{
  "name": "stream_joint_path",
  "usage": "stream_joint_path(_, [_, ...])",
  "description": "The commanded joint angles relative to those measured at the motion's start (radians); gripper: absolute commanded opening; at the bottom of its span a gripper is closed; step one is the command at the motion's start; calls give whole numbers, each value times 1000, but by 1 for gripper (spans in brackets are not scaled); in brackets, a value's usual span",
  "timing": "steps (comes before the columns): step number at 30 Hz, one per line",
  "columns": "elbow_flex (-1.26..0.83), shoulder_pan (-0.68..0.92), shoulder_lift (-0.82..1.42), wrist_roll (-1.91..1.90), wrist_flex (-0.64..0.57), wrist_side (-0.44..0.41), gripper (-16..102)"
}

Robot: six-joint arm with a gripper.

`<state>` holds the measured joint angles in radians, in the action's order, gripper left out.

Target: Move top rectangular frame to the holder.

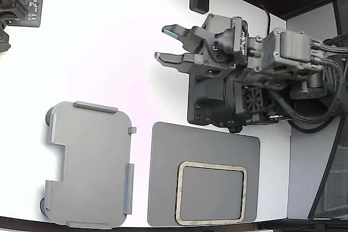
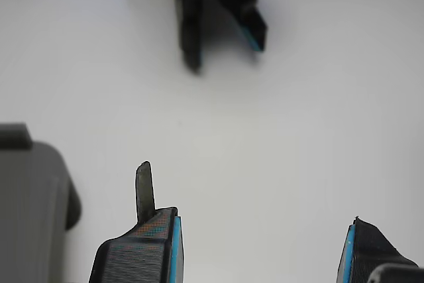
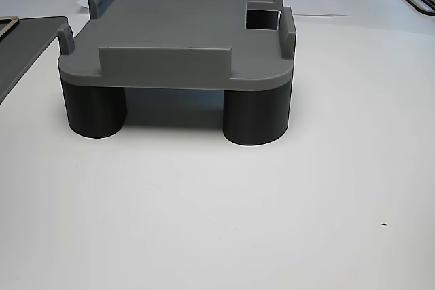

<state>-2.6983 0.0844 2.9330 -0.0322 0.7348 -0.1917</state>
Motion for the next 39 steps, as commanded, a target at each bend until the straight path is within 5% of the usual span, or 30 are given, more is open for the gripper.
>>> stream_joint_path(1, [25, -9, 11, -21, -17, 8, 100])
stream_joint_path(9, [242, 44, -210, -155, 92, 38, 100])
stream_joint_path(14, [387, 290, -402, -333, 186, -153, 100])
stream_joint_path(18, [515, 348, -565, -522, 296, -115, 100])
stream_joint_path(21, [615, 505, -647, -652, 426, -241, 100])
stream_joint_path(22, [652, 555, -678, -703, 477, -276, 94])
stream_joint_path(23, [676, 589, -699, -744, 511, -291, 72])
stream_joint_path(25, [707, 617, -727, -804, 543, -267, 99])
stream_joint_path(29, [839, 709, -850, -936, 710, -143, 100])
stream_joint_path(34, [851, 950, -928, -1135, 779, -288, 100])
stream_joint_path(39, [853, 1043, -963, -1226, 815, -195, 99])
